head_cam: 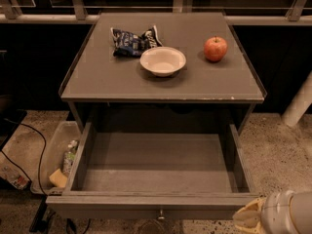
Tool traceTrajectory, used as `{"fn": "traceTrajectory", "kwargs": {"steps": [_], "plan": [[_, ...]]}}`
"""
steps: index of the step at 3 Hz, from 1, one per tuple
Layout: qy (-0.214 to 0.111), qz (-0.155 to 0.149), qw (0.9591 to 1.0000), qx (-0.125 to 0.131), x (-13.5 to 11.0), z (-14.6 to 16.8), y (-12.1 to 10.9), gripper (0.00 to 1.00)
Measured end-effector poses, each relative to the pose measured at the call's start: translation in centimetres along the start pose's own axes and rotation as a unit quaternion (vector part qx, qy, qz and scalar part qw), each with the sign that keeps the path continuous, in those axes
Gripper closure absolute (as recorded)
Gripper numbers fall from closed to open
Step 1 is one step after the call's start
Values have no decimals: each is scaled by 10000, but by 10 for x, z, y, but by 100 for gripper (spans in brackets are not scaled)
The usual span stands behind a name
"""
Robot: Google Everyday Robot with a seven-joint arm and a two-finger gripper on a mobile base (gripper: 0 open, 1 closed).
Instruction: Close top drawer
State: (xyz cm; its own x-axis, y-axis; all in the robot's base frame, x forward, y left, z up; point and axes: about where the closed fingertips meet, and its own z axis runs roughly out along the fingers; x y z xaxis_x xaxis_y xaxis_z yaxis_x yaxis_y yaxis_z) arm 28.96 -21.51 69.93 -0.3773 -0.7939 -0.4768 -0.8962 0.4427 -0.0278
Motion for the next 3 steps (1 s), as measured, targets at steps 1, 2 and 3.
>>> {"fn": "traceTrajectory", "kwargs": {"steps": [1, 2, 3], "plan": [[-206, -11, 9997, 97, 9, 34, 1, 100], [-348, -228, 9990, 183, -1, 60, -2, 100], [-353, -247, 9988, 235, -2, 61, -5, 82]]}}
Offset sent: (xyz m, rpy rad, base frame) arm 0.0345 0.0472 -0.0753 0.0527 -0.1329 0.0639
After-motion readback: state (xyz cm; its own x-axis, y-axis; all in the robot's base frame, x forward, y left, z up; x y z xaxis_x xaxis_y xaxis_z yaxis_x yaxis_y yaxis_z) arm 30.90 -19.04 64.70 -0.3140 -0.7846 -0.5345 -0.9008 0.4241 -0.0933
